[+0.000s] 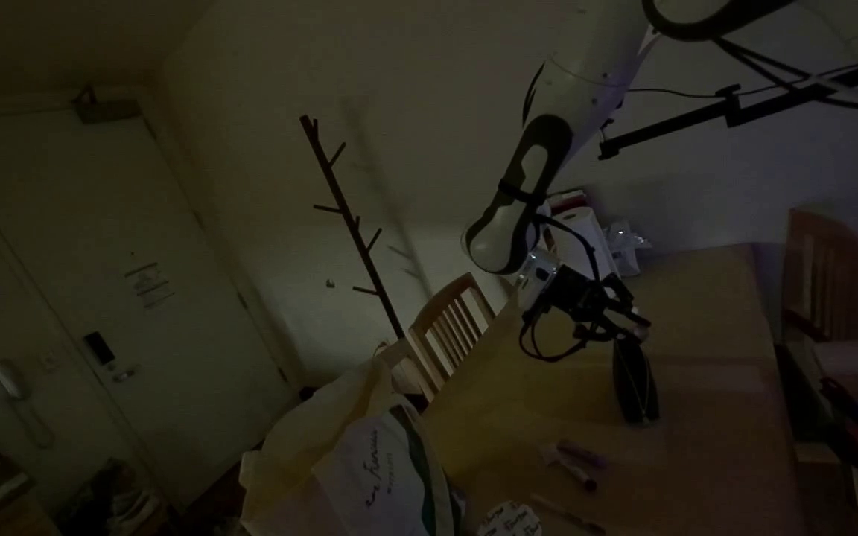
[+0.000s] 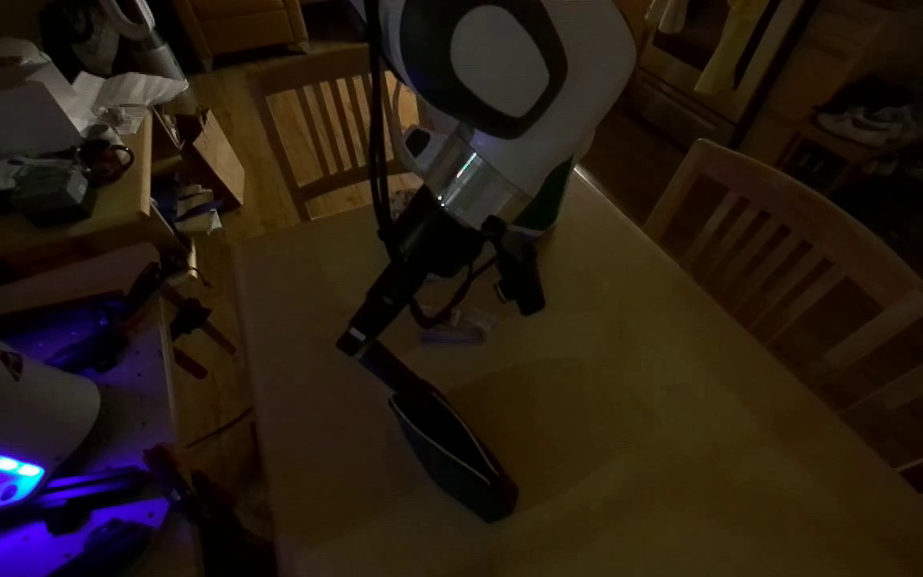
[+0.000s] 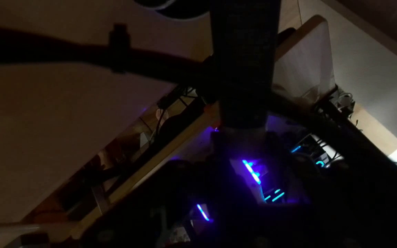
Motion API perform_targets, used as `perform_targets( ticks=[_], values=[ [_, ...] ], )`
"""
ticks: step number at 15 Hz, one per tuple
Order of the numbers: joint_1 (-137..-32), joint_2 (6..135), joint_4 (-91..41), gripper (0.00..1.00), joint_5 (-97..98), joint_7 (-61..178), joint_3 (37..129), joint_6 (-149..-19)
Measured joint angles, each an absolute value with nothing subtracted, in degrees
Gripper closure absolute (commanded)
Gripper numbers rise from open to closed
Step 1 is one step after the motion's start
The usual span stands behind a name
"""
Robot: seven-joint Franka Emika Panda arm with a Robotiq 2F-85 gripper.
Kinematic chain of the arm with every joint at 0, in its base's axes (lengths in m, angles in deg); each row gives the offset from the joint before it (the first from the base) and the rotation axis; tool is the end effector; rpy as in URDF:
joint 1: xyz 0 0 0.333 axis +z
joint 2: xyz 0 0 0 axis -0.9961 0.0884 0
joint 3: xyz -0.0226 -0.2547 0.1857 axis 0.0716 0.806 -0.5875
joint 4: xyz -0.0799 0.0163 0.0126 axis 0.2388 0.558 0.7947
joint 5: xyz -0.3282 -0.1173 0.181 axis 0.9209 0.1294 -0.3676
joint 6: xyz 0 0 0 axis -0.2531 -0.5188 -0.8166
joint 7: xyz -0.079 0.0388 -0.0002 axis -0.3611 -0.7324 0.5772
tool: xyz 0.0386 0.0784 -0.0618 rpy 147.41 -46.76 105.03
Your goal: Put the tube in the bag
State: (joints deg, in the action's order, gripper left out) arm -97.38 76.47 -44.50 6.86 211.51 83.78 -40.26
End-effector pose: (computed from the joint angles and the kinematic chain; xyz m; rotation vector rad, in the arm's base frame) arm 0.4924 -0.1694 0.2489 -0.9191 -2.2028 0.3595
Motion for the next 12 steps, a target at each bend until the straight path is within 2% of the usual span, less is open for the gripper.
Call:
perform_targets(
  ticks=[2,5,8,10,12],
  values=[
    [-98.84,76.65,-44.27,0.92,7.03,213.33,81.71,-41.12],
    [-108.45,77.32,-44.26,0.92,8.20,212.59,68.92,-40.92],
    [-115.38,78.37,-44.27,0.92,9.08,212.59,62.23,-40.86],
    [-116.64,78.21,-44.26,0.92,9.09,212.31,62.82,-41.07],
    [-113.69,77.09,-44.29,0.92,8.31,211.20,68.55,-42.56]
  ],
)
